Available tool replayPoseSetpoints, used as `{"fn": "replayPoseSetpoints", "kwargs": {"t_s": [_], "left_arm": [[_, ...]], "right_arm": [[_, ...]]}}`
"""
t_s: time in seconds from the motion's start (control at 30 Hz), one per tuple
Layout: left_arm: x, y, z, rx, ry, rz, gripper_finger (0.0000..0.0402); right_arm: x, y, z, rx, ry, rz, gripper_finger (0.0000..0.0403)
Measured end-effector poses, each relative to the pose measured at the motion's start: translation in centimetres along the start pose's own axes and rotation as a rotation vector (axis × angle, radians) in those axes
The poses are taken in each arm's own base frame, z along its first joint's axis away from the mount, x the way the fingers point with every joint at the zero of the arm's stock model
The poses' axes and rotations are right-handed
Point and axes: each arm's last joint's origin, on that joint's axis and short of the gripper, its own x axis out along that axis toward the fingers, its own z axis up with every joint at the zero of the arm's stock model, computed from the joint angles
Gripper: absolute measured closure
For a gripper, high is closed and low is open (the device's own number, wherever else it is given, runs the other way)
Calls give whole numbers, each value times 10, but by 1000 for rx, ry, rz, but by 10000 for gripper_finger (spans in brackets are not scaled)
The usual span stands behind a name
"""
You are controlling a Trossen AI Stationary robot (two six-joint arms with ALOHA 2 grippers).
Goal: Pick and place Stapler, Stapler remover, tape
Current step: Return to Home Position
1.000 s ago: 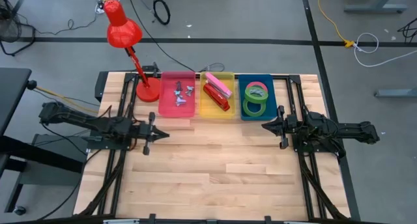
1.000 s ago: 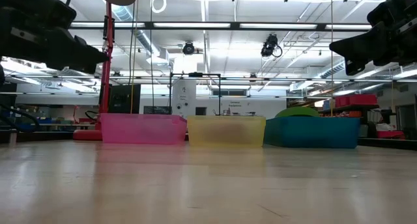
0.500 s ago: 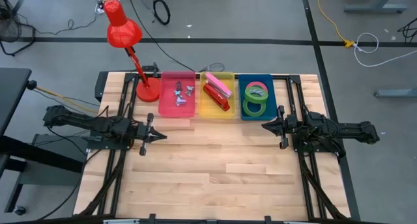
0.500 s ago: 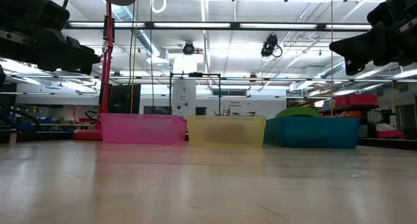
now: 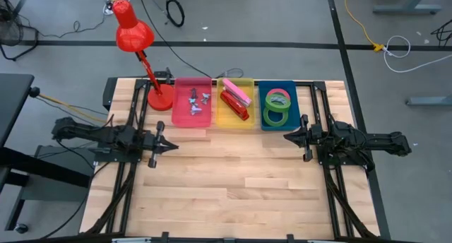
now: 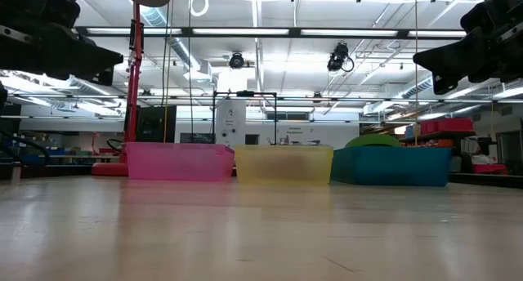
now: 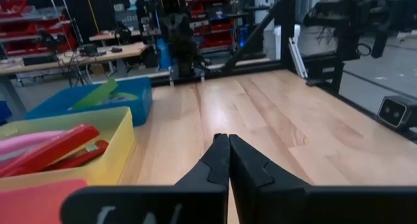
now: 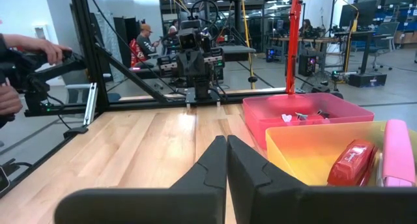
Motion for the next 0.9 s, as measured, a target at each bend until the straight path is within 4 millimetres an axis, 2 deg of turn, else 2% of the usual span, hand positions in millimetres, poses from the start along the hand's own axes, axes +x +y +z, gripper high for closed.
{"fn": "replayPoseSetpoints", "kwargs": {"t_s": [0.3,0.9], "left_arm": [[-5,1,5,23,-67,11,398],[-6,1,7,15,-93,13,398]], "right_arm": [[0,0,0,0,0,0,387],[0,0,0,0,0,0,387]]}}
